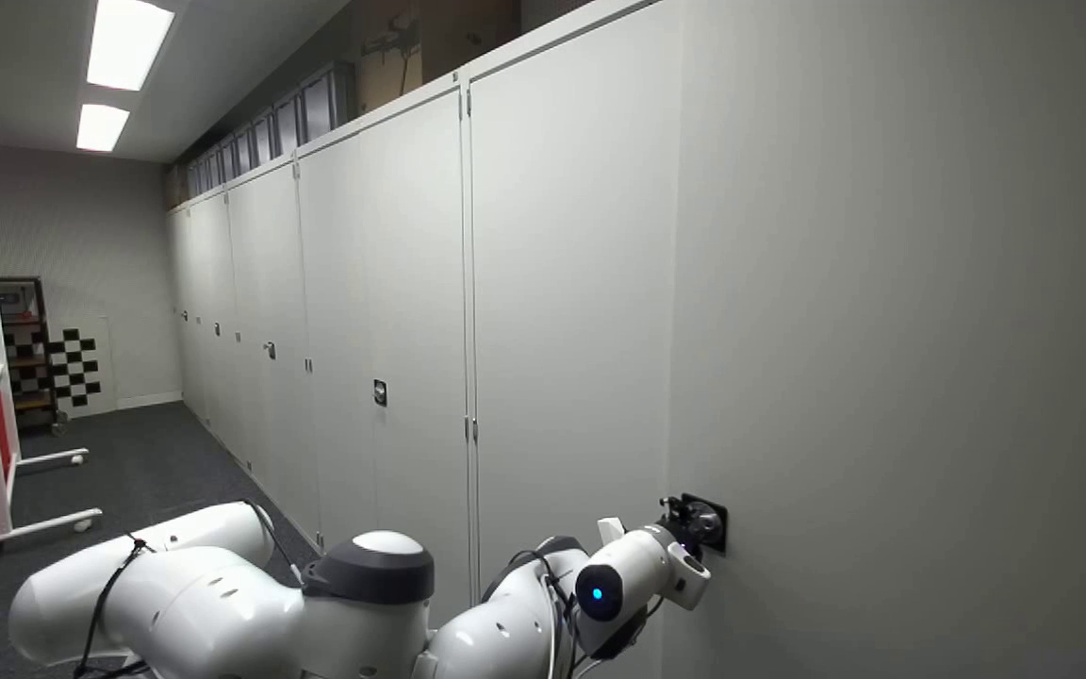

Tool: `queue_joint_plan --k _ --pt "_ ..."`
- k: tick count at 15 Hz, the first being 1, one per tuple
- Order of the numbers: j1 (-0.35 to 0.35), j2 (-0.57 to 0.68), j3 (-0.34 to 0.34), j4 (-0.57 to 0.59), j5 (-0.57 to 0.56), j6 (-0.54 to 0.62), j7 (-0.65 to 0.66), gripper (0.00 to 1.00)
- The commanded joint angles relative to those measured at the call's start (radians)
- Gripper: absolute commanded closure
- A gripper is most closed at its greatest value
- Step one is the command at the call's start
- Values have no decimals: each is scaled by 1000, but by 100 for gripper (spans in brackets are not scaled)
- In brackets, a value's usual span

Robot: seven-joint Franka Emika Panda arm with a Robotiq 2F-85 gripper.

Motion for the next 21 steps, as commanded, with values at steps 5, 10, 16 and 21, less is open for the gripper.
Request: queue_joint_plan --k 5,10,16,21 --pt "15 0 39 63 31 -2 199 92" --pt "14 -1 49 65 29 -3 319 92" --pt "23 -2 50 80 20 -5 423 92" --pt "36 -2 49 98 14 -6 468 92"
